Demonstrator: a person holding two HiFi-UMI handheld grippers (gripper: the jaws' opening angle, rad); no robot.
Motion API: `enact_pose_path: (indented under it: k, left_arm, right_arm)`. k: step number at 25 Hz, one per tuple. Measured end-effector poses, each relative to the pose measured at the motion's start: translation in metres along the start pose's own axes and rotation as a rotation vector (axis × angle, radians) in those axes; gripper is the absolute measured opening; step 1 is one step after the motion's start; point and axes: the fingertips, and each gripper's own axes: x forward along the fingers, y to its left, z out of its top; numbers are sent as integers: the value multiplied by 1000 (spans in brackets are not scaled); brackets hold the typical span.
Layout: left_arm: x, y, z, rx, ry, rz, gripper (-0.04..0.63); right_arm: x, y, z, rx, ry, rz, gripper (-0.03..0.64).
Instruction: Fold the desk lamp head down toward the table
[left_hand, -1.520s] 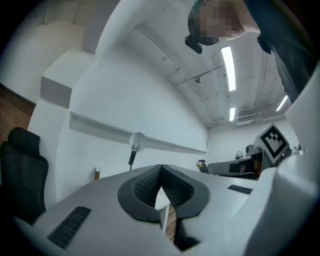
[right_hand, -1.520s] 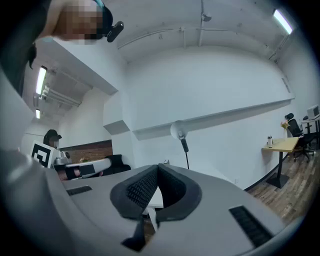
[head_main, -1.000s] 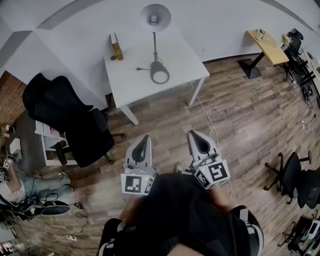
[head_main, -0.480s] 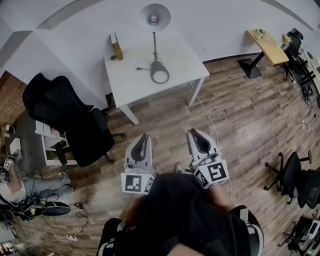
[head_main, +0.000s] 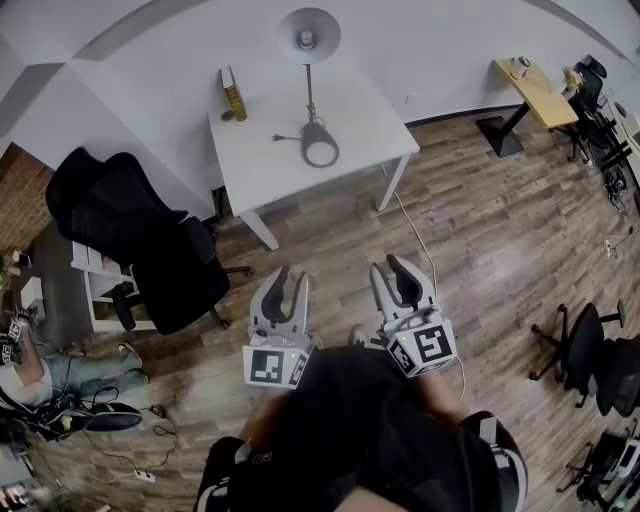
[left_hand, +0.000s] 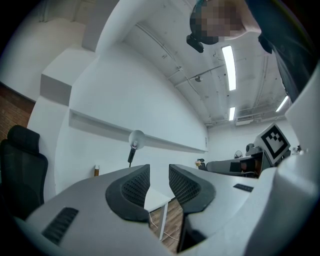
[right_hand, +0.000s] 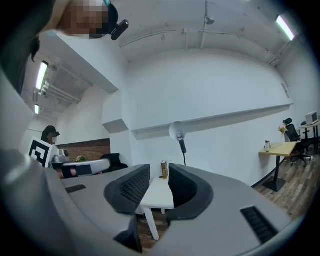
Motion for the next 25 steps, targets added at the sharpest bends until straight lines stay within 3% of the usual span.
enact_pose_path:
  k: [14,25]
  left_arm:
    - [12,-18,-1,-1,1,18,115]
    - [37,-56,-3,15,-5,70,117]
  right_arm:
    - [-11,-21,1,6,11,17,114]
    - [-26,-61,1,-11,19,85,114]
